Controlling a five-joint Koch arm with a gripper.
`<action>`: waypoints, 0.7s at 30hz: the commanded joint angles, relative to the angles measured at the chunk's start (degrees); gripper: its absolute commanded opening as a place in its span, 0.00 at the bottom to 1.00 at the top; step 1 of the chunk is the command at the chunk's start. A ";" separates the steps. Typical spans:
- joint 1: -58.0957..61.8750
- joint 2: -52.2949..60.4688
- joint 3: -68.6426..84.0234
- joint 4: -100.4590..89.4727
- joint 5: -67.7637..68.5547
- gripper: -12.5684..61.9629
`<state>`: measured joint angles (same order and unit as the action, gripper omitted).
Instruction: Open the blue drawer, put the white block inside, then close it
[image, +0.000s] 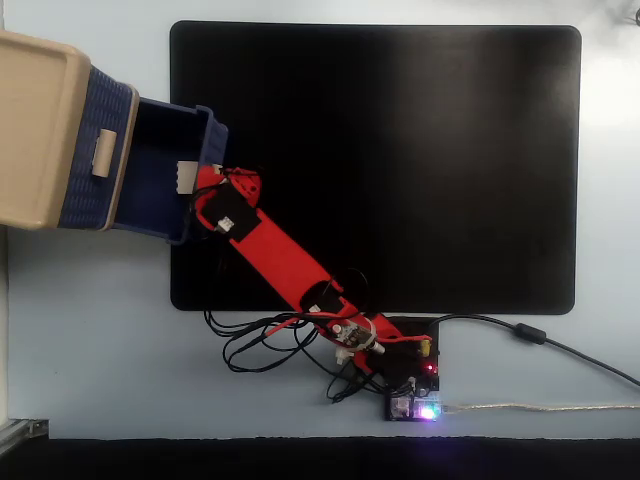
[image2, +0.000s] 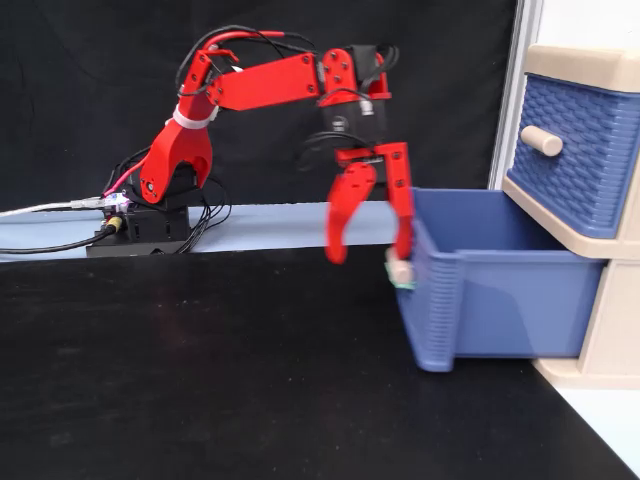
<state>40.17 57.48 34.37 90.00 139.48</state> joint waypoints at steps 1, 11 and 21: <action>-2.72 -2.29 -5.80 -6.94 7.03 0.62; -8.35 -16.87 -23.12 -18.63 19.34 0.63; -3.25 -10.99 -26.89 -1.23 17.49 0.63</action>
<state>34.28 39.99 9.93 82.53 157.41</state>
